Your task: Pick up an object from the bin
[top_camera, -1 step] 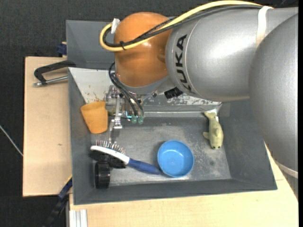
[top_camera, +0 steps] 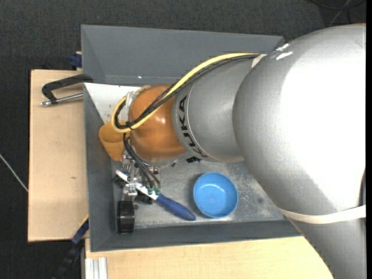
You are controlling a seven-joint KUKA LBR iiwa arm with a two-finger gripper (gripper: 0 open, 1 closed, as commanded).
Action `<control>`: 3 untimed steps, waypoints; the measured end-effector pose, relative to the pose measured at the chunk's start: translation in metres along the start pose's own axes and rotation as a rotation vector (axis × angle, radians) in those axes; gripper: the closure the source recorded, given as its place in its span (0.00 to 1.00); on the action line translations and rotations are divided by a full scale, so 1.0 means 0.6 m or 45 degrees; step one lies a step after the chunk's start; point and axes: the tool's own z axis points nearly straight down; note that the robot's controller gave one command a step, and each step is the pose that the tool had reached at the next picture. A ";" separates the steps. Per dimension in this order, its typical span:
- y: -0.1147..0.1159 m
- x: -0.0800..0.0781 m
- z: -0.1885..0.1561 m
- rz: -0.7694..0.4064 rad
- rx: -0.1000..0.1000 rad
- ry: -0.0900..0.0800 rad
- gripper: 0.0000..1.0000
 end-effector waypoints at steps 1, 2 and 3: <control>-0.022 0.005 -0.042 0.274 0.020 0.046 0.00; -0.036 0.005 -0.056 0.432 0.024 0.048 0.00; -0.034 0.038 0.005 0.598 0.026 0.042 0.00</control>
Offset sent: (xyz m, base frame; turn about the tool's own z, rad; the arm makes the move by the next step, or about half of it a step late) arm -0.0062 -0.0141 0.0228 0.2136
